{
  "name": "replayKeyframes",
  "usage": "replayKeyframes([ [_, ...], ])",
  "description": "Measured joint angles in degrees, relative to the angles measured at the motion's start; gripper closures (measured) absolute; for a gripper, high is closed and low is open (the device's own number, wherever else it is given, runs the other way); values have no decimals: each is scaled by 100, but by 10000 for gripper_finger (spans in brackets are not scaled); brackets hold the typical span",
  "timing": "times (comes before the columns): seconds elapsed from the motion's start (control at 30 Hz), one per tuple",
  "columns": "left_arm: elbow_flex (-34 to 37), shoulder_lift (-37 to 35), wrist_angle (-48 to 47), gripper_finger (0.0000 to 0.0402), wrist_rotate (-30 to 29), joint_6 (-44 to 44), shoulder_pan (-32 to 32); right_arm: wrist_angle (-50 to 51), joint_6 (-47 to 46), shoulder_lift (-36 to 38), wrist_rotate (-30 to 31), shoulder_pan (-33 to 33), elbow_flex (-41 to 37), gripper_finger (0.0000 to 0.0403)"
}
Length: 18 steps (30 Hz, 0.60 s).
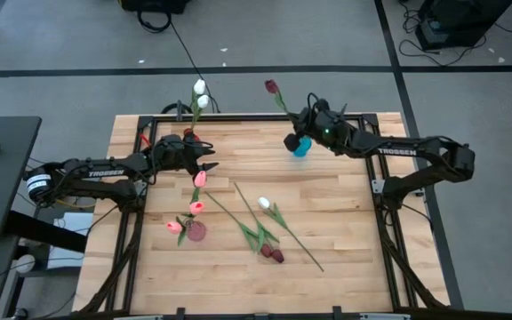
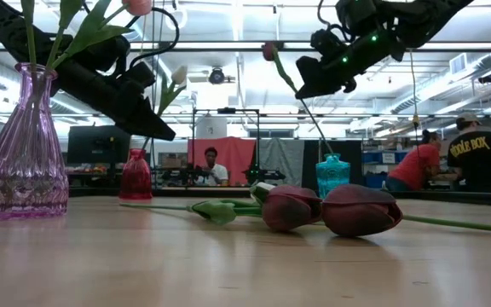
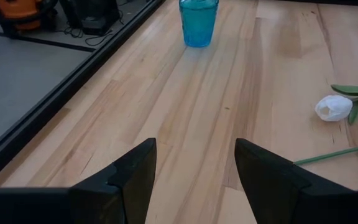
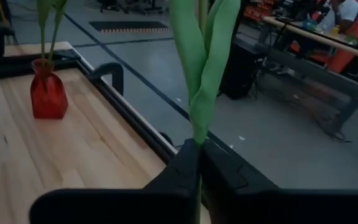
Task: Sort flowers into vase by color
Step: Put the top red flower into the blue vase, then put the white flower into the red vase
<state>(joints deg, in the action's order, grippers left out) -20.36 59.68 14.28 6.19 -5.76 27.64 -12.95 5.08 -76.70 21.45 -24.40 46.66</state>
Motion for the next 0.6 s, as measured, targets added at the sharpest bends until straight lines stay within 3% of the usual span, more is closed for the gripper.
replayKeyframes([
  [0.23,2,0,-54,179,-3,-5,0,757,-37,464,613,382,4,334],
  [0.4,2,0,-51,179,-4,-9,0,2046,-779,971,715,491,6,303],
  [0.5,2,0,-48,179,-4,-9,0,2845,-1416,1182,458,489,6,277],
  [0.6,2,0,-48,179,-4,-9,0,3503,-2247,1243,-279,492,6,258],
])
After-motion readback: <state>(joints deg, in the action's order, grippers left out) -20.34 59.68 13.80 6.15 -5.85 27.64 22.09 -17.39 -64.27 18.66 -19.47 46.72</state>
